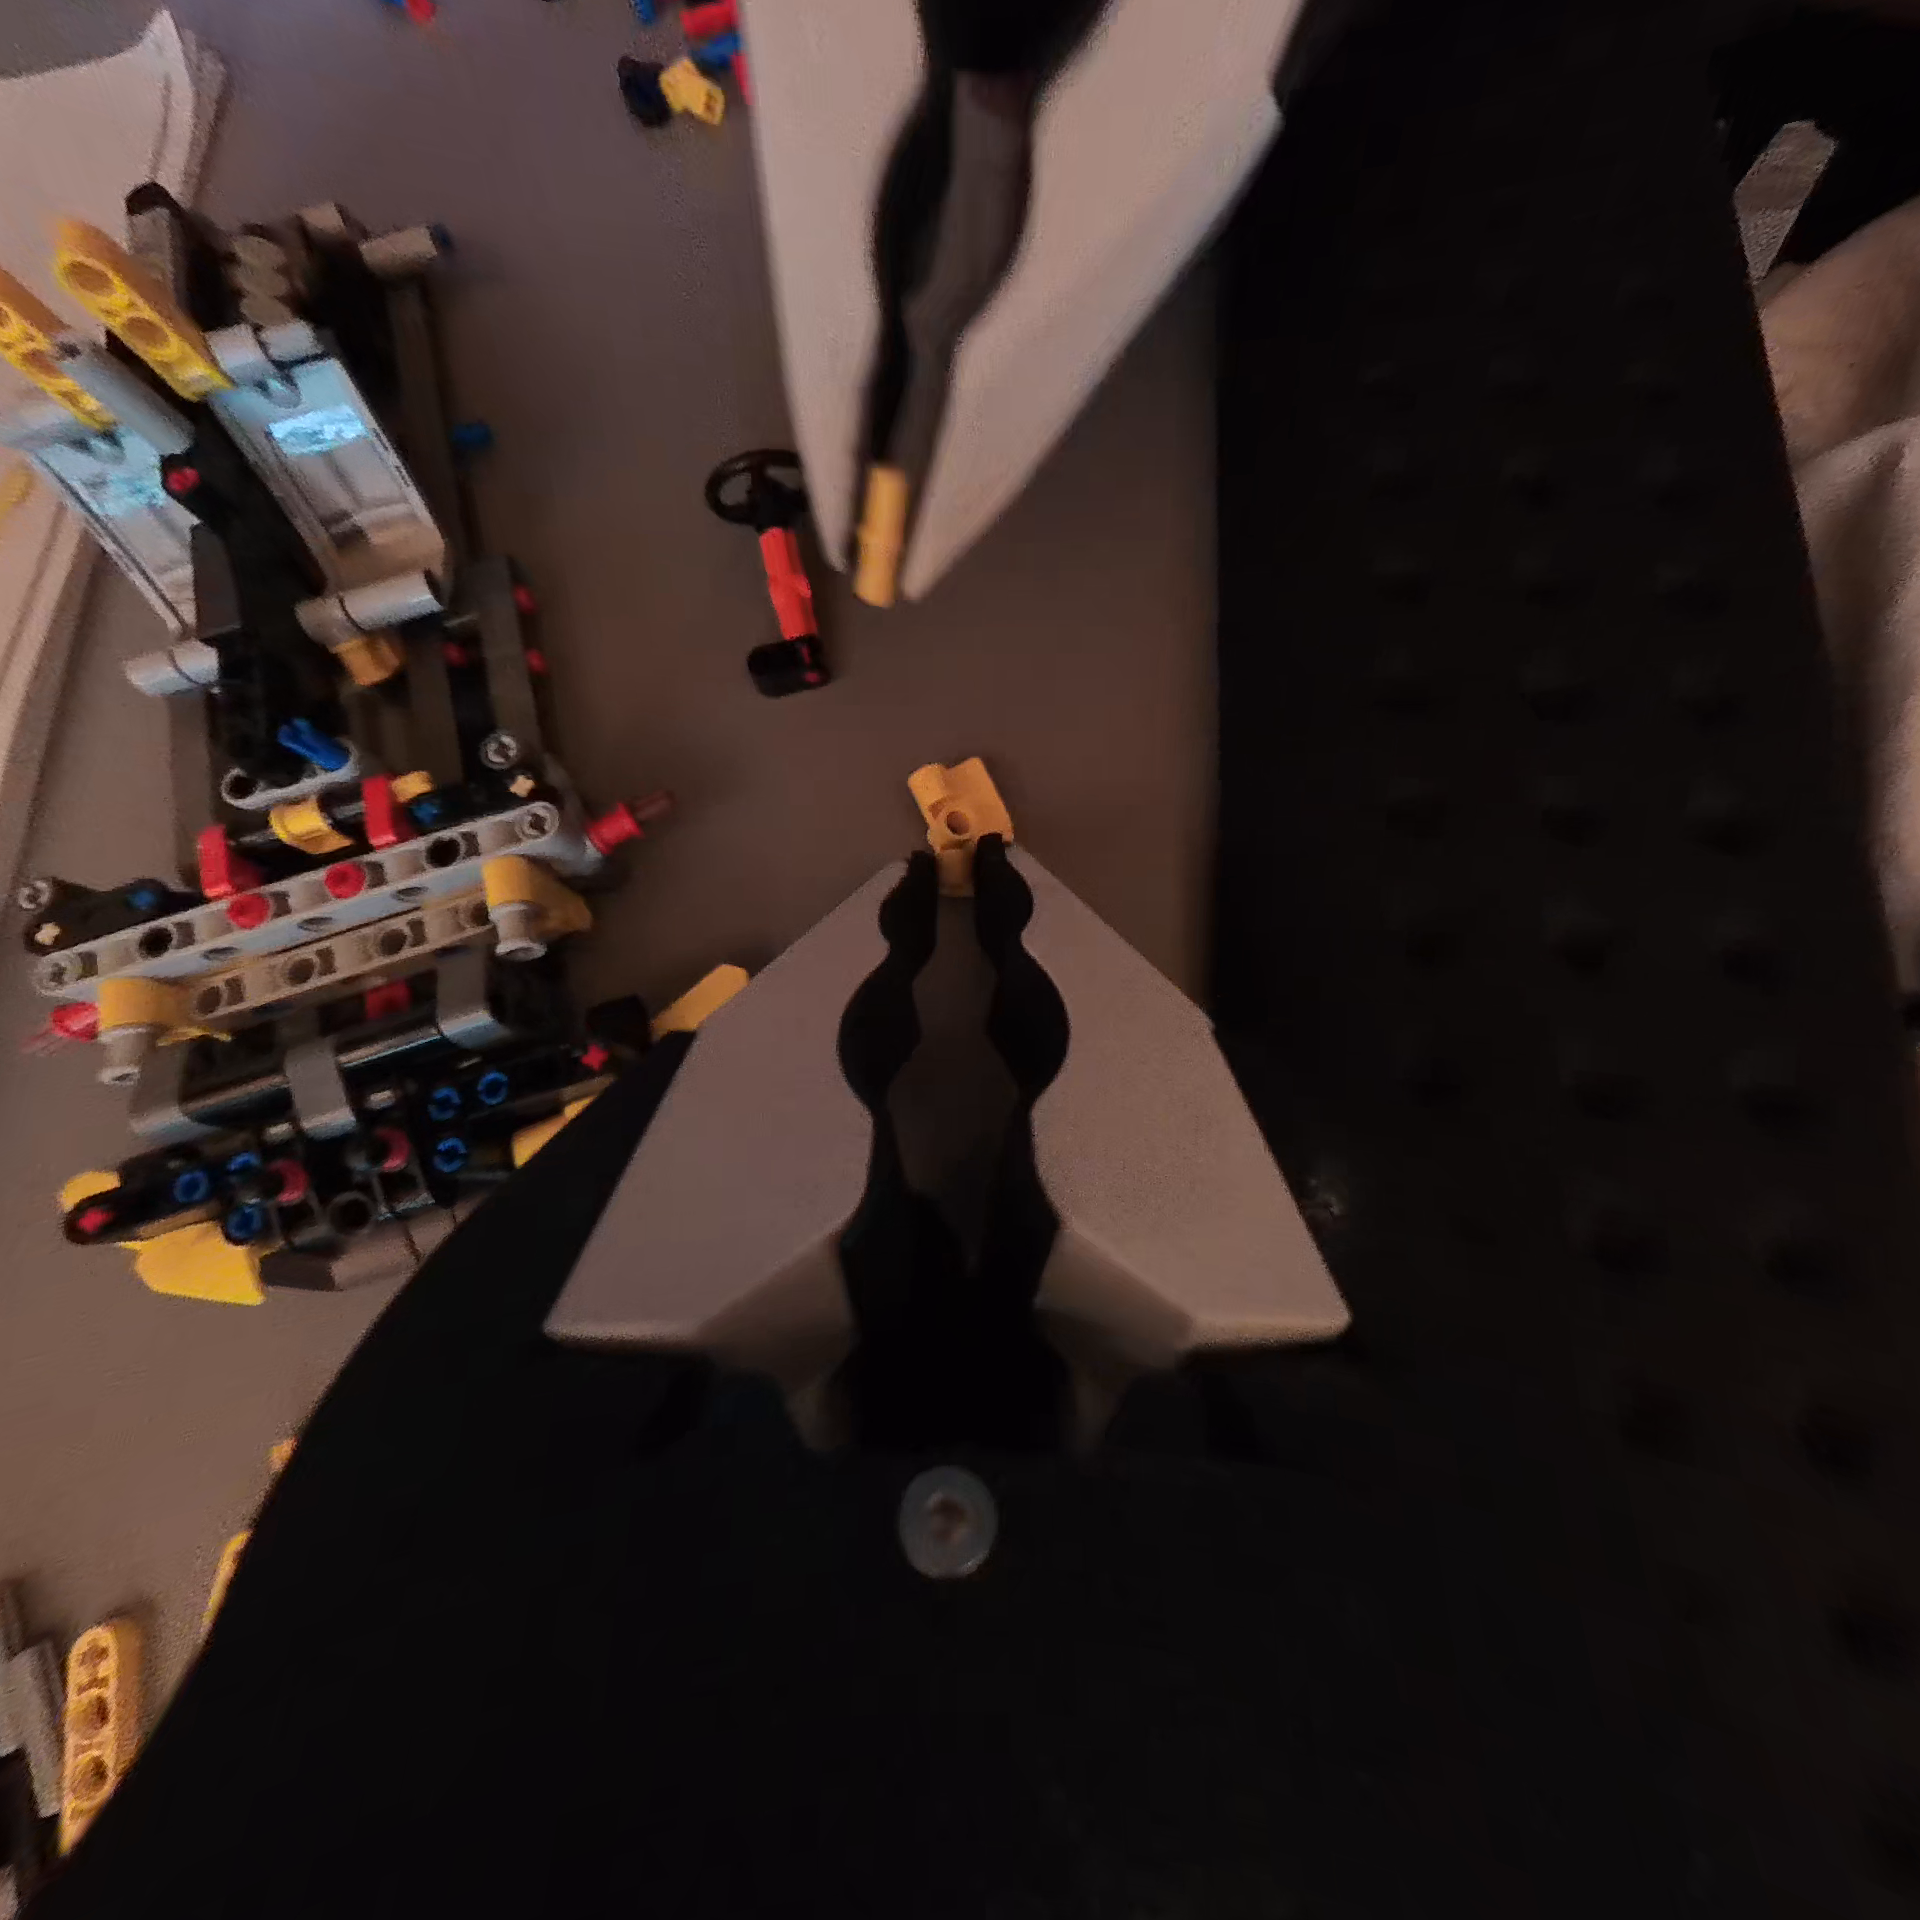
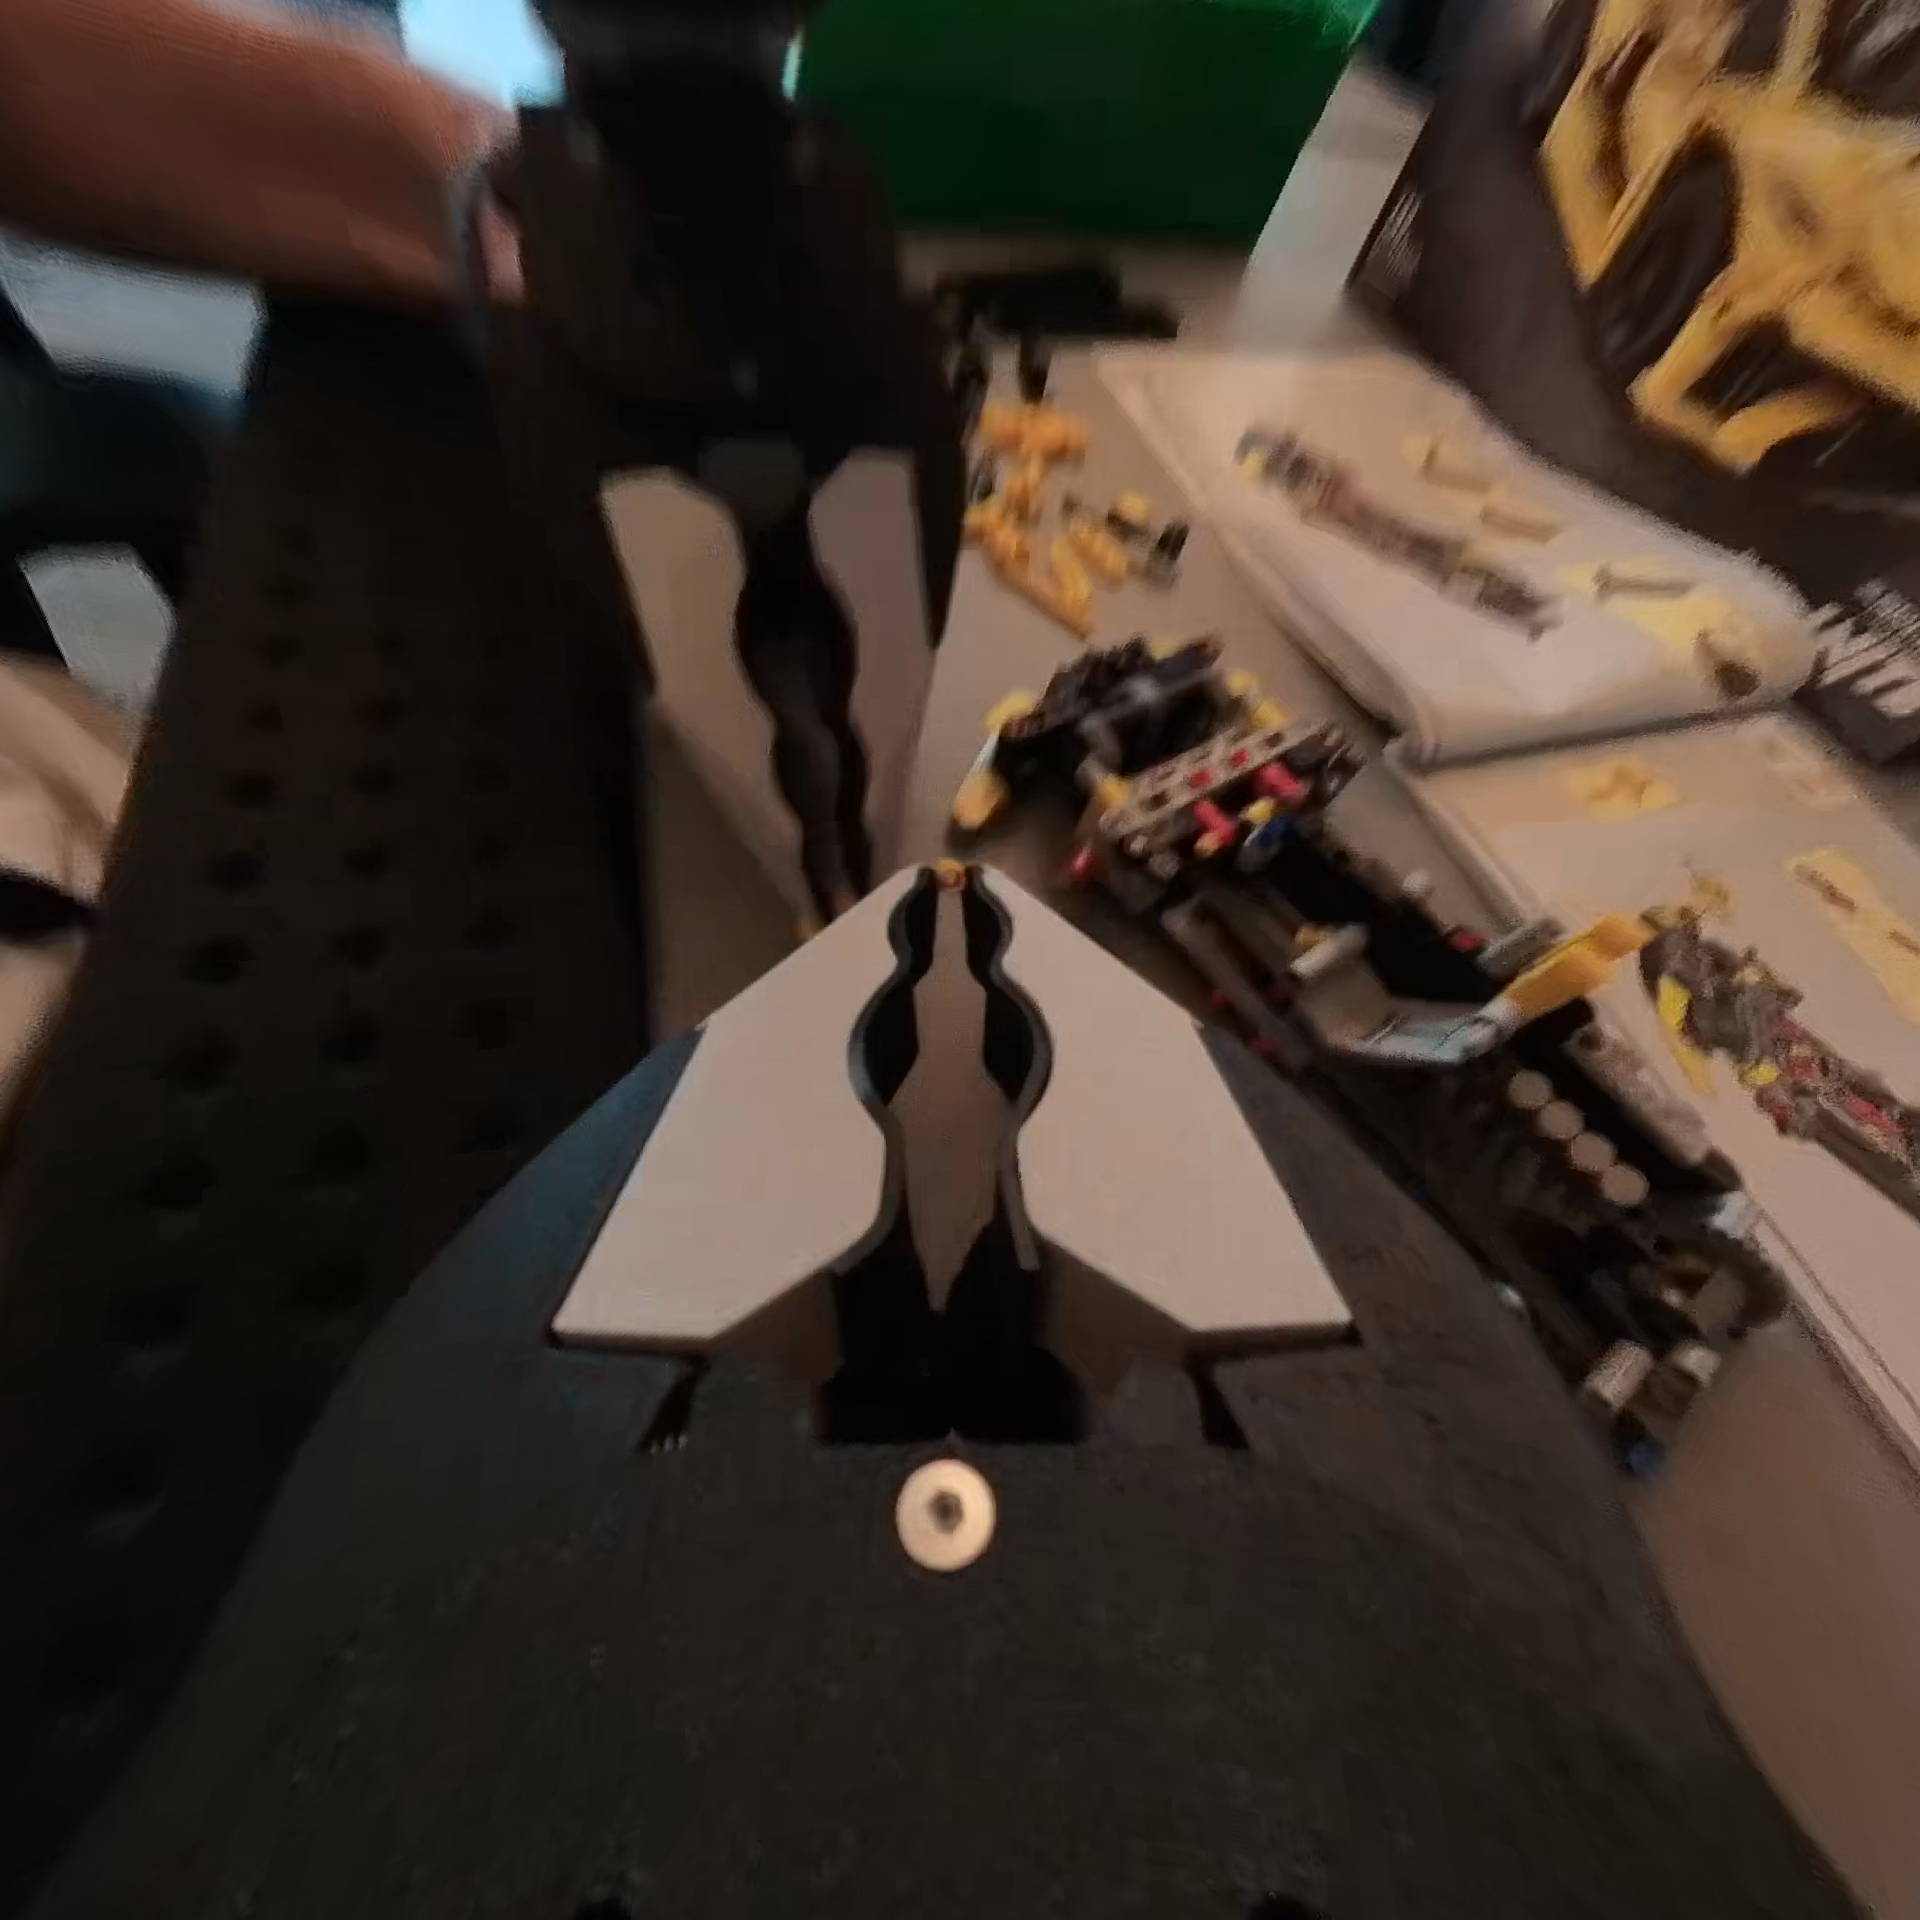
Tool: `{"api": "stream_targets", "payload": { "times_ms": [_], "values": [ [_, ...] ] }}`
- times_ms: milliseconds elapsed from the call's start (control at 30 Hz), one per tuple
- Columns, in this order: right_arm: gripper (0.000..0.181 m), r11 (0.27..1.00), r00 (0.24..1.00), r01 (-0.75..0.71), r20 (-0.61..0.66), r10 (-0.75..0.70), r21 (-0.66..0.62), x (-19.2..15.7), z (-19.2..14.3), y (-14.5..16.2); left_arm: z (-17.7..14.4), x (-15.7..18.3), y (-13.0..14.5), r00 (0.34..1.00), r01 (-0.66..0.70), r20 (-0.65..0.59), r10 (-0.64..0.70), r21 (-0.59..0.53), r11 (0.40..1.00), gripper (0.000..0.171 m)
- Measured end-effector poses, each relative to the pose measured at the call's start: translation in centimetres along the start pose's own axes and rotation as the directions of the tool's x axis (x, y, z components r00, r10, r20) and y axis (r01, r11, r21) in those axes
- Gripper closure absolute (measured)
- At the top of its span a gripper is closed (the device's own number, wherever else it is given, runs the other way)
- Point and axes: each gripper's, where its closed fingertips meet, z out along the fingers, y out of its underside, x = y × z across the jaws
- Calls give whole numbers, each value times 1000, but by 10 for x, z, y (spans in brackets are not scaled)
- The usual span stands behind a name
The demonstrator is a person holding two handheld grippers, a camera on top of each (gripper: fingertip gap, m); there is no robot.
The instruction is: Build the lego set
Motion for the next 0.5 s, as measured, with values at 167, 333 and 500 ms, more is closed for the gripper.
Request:
{"api": "stream_targets", "payload": {
  "times_ms": [167, 333, 500],
  "values": [
    [176, 942, 992, 123, 34, -118, -311, -28, 13, 24, 2, 1, 0, 999, 22, -25, -22, -7, 1000, 167],
    [176, 878, 981, 188, 33, -193, -441, -26, 25, 35, 2, 1, 0, 1000, 16, -19, -16, -6, 1000, 167],
    [177, 859, 972, 222, 40, -230, -462, -26, 29, 32, 2, 1, 0, 999, 21, -26, -21, -7, 1000, 167]
  ]
}}
